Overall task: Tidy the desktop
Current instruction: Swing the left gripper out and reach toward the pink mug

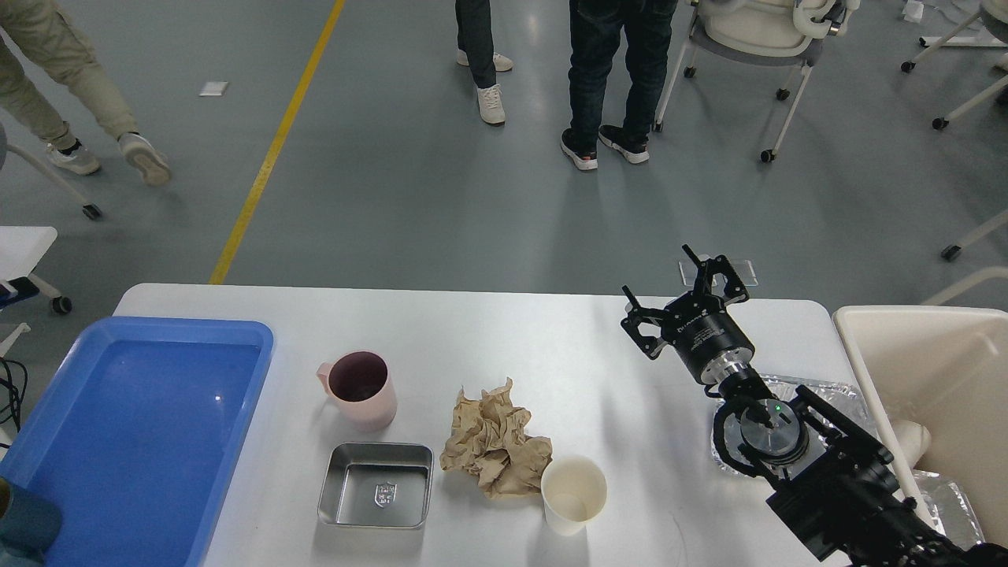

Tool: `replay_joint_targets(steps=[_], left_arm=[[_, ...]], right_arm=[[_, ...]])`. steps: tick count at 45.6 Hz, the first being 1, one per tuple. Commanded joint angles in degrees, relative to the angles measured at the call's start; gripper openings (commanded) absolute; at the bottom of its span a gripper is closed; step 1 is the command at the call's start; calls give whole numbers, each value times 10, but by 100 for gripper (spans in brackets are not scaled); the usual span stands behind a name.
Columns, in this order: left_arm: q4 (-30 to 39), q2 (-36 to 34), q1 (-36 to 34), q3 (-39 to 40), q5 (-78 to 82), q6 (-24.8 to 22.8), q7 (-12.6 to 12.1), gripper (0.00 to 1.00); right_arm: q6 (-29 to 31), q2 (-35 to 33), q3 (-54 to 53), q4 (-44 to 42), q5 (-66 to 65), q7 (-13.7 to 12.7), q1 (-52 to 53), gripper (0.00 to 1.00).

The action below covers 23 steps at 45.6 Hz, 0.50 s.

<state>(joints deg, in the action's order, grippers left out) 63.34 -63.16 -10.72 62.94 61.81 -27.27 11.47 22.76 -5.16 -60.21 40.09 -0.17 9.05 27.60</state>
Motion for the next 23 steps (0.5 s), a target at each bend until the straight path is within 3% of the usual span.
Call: replay_joint_targets(steps=[1,9,23], left_arm=[[-3,26,-85,-83,78,-5,12,97],[-15,45,-179,-207,222,-3,65,96],[-15,118,-308,-352,373,-3,77,95]], right_arm=[[0,6,0,0,0,0,1,100],[0,11,0,0,-4,0,3,100],[0,16,0,2,-10,0,4,100]])
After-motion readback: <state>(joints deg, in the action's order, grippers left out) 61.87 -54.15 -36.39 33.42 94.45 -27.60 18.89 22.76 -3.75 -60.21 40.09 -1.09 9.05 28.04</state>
